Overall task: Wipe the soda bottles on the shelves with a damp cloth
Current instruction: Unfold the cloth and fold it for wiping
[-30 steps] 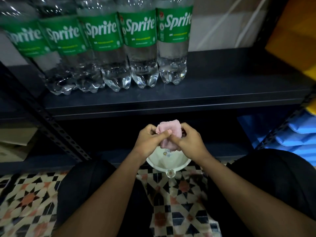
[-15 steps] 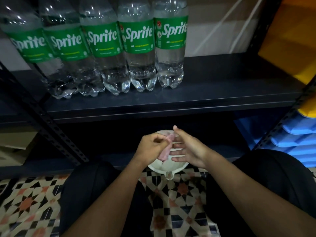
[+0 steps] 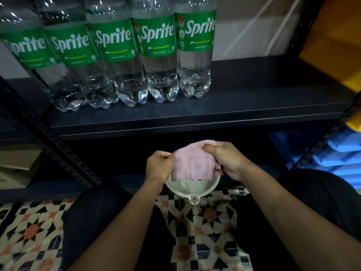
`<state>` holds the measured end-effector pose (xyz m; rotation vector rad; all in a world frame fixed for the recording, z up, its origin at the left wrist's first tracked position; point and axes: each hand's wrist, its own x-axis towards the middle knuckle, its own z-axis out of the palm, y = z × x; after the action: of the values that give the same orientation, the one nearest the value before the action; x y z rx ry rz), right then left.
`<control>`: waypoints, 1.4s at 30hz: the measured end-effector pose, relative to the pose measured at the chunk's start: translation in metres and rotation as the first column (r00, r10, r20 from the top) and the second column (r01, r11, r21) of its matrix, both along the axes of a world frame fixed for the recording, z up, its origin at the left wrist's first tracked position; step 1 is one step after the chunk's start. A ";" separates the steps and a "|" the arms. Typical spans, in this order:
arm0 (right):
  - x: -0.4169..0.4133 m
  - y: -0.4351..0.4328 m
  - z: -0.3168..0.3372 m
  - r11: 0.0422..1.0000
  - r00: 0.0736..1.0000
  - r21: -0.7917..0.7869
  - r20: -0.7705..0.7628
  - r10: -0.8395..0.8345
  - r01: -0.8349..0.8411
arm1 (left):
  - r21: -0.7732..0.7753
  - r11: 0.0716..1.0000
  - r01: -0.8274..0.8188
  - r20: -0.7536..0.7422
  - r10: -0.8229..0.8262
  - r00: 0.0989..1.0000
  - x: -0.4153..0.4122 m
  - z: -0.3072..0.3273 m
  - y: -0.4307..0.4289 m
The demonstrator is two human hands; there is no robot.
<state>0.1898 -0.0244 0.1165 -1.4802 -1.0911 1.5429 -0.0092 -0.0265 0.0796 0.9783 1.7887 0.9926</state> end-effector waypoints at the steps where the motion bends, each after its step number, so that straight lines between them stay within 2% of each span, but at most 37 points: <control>1: 0.000 0.001 0.004 1.000 1.000 0.015 0.016 0.006 -0.006 | -0.009 0.999 0.041 -0.011 -0.041 0.999 0.002 0.002 -0.003; 3: -0.001 0.002 0.011 0.999 0.998 0.043 0.053 0.022 -0.025 | -0.003 0.985 0.172 0.056 -0.171 0.984 0.011 0.014 -0.012; 5: -0.003 -0.001 0.017 0.996 0.997 0.073 0.066 0.037 -0.042 | 0.007 0.945 0.328 0.257 -0.319 0.912 0.025 0.033 -0.026; 8: -0.007 -0.011 0.030 0.986 0.990 0.140 0.120 0.075 -0.092 | -0.001 0.930 0.368 0.495 -0.319 0.808 0.038 0.056 -0.040; 11: -0.008 -0.020 0.044 0.983 0.980 0.132 0.166 0.107 -0.129 | 0.015 0.918 0.397 0.536 -0.343 0.772 0.038 0.064 -0.047; 15: -0.007 -0.034 0.064 0.963 0.940 0.066 0.245 0.239 -0.262 | 0.083 0.893 0.442 0.589 -0.401 0.701 0.031 0.070 -0.052; 17: -0.007 -0.039 0.072 0.945 0.909 0.052 0.296 0.295 -0.324 | 0.093 0.896 0.434 0.589 -0.401 0.702 0.030 0.072 -0.051; 19: -0.005 -0.042 0.078 0.935 0.898 0.062 0.306 0.316 -0.350 | 0.062 0.912 0.405 0.557 -0.369 0.744 0.030 0.071 -0.049; 22: 0.002 -0.035 0.075 0.963 0.964 0.166 0.199 0.178 -0.212 | 0.015 0.963 0.270 0.563 -0.232 0.794 0.025 0.065 -0.045; 24: 0.013 -0.027 0.066 0.977 0.983 0.213 0.183 -0.015 -0.024 | 0.011 0.981 0.195 0.639 -0.156 0.753 0.020 0.065 -0.044; 26: 0.024 -0.022 0.049 0.984 0.969 0.165 0.225 -0.099 0.062 | 0.014 0.991 0.135 0.705 -0.106 0.701 0.014 0.068 -0.042; 28: 0.029 -0.022 0.031 0.998 0.992 -0.057 0.128 -0.015 0.023 | 0.019 0.994 0.105 0.791 -0.079 0.607 0.010 0.072 -0.039; 30: 0.027 -0.025 0.017 0.970 0.997 -0.235 -0.052 0.059 -0.070 | 0.014 0.996 0.090 0.862 -0.058 0.503 0.008 0.072 -0.038; 32: 0.022 -0.030 0.011 0.945 0.967 -0.281 -0.234 0.100 -0.166 | -0.004 0.996 0.085 0.896 -0.035 0.443 0.009 0.068 -0.037; 34: 0.017 -0.034 0.014 0.945 0.905 -0.243 -0.413 0.104 -0.219 | -0.018 0.996 0.093 0.910 -0.022 0.414 0.008 0.064 -0.038; 36: 0.013 -0.034 0.022 0.961 0.846 -0.206 -0.530 0.048 -0.183 | -0.033 0.996 0.083 0.898 -0.007 0.441 0.005 0.059 -0.041; 38: 0.009 -0.030 0.031 0.979 0.839 -0.187 -0.543 -0.032 -0.083 | -0.088 0.995 0.053 0.861 0.049 0.507 0.002 0.056 -0.043; 40: 0.009 -0.024 0.038 0.991 0.885 -0.134 -0.464 -0.046 -0.019 | -0.124 0.990 0.070 0.698 0.037 0.715 0.002 0.049 -0.042; 42: 0.008 -0.019 0.046 0.998 0.936 -0.065 -0.350 -0.041 0.019 | -0.113 0.988 0.102 0.416 -0.046 0.908 0.007 0.044 -0.041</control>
<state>0.1979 -0.0438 0.1620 -1.1903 -0.8131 1.7495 -0.0027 -0.0680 0.1241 0.6861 1.4320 0.9383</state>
